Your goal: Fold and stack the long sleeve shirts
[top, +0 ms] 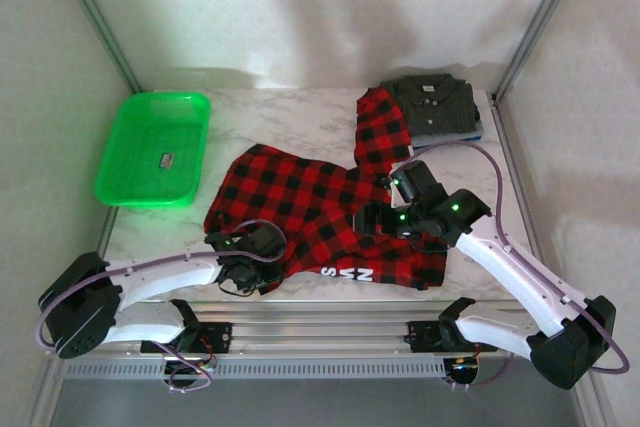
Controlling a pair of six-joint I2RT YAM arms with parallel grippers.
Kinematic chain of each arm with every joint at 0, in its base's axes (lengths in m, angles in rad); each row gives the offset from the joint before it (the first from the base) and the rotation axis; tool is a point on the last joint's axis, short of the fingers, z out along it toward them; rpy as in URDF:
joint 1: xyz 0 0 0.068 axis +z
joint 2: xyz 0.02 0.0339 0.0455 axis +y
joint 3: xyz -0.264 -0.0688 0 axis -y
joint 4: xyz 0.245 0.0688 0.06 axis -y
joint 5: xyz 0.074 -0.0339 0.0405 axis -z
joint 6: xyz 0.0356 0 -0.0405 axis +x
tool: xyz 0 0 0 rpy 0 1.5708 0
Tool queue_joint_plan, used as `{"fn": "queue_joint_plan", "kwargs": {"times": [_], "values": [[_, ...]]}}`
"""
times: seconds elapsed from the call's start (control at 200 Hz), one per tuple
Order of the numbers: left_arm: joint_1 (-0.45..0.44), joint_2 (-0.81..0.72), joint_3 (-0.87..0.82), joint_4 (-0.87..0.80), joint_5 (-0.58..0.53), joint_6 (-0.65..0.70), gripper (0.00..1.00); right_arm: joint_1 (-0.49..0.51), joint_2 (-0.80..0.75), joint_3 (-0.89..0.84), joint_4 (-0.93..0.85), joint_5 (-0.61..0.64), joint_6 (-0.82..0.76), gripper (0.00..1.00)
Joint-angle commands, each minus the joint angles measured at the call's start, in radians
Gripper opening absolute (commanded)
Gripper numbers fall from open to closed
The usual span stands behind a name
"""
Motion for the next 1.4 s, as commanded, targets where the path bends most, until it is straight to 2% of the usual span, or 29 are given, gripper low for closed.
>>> {"fn": "queue_joint_plan", "kwargs": {"times": [0.0, 0.135, 0.295, 0.385, 0.45, 0.666, 0.846, 0.951, 1.171, 1.396], "values": [[-0.006, 0.055, -0.009, 0.05, -0.034, 0.02, 0.46, -0.006, -0.017, -0.009, -0.006, -0.014, -0.013, 0.88], [-0.011, 0.074, -0.011, 0.04, -0.047, 0.035, 0.39, -0.007, -0.036, -0.01, -0.016, -0.006, -0.01, 0.88], [-0.011, 0.084, -0.018, 0.02, -0.056, 0.065, 0.22, -0.008, -0.062, -0.027, -0.023, 0.007, 0.001, 0.88], [-0.012, 0.06, -0.012, -0.014, -0.071, 0.069, 0.09, -0.008, -0.075, -0.039, -0.019, 0.01, 0.012, 0.88], [-0.012, 0.032, 0.014, -0.066, -0.095, 0.075, 0.04, -0.007, -0.08, -0.045, -0.02, 0.011, 0.021, 0.88], [-0.012, -0.064, 0.113, -0.252, -0.174, 0.123, 0.0, -0.009, -0.087, -0.061, 0.0, 0.014, 0.038, 0.88], [-0.008, -0.065, 0.289, -0.479, -0.375, 0.201, 0.0, -0.009, -0.072, -0.062, 0.019, 0.024, 0.045, 0.89], [0.001, -0.053, 0.354, -0.546, -0.459, 0.245, 0.0, -0.009, -0.047, -0.052, 0.02, 0.032, 0.046, 0.89], [0.055, -0.042, 0.354, -0.576, -0.537, 0.304, 0.01, -0.01, 0.011, -0.03, 0.014, 0.044, 0.039, 0.88], [0.128, -0.023, 0.311, -0.507, -0.531, 0.396, 0.01, -0.01, 0.09, -0.031, 0.006, 0.071, 0.045, 0.88]]}}
